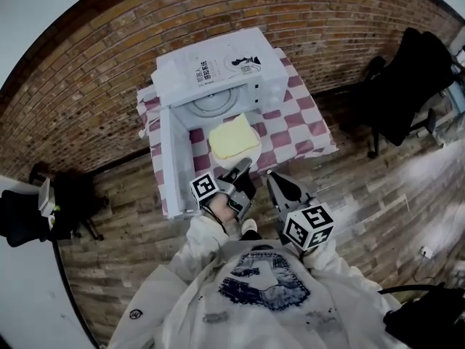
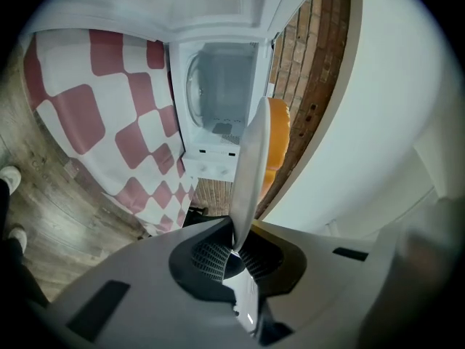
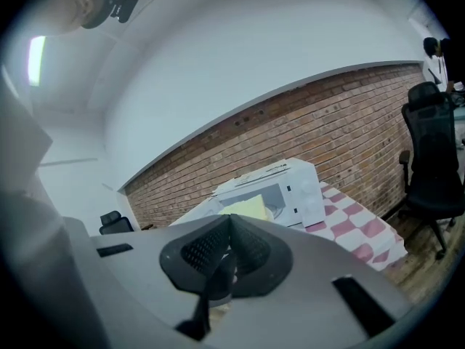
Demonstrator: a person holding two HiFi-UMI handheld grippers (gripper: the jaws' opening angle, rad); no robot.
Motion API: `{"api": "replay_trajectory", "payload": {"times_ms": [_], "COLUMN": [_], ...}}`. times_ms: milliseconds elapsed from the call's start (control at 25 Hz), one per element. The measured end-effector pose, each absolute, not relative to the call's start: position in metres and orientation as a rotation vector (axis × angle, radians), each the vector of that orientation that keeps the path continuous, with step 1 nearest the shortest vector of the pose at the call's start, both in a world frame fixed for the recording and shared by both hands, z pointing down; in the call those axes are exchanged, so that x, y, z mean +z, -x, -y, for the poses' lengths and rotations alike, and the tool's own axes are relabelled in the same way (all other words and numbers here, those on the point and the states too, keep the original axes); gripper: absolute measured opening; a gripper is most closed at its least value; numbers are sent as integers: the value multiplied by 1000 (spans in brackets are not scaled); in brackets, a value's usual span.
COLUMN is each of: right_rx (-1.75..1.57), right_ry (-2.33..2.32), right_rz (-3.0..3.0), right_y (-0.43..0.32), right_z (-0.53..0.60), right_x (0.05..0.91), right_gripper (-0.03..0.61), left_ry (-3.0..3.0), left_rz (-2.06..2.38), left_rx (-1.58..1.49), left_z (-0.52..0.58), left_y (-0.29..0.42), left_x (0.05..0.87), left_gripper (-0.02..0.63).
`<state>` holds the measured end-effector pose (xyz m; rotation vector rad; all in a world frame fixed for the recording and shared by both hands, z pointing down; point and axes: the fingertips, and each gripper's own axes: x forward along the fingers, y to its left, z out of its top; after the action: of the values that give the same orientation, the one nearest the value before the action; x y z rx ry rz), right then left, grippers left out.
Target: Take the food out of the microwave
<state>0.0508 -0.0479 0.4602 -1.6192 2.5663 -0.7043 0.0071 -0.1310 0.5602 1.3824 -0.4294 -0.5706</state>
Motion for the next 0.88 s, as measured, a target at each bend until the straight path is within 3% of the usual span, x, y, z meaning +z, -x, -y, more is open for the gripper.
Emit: {"api": "replay_trajectory", "payload": {"times_ms": [880], "right_rx": [-696], "right_ry": [1509], "right_rz": [-2684], "right_y": [-80], "right_z": [5], "right_x": [464], "right_gripper": [14], "left_ry": [-1365], "left_rz": [493], "left_rx": [-646], "left_z": [79], "left_y": [-21], "left_x": [554], "left_gripper": [23]}}
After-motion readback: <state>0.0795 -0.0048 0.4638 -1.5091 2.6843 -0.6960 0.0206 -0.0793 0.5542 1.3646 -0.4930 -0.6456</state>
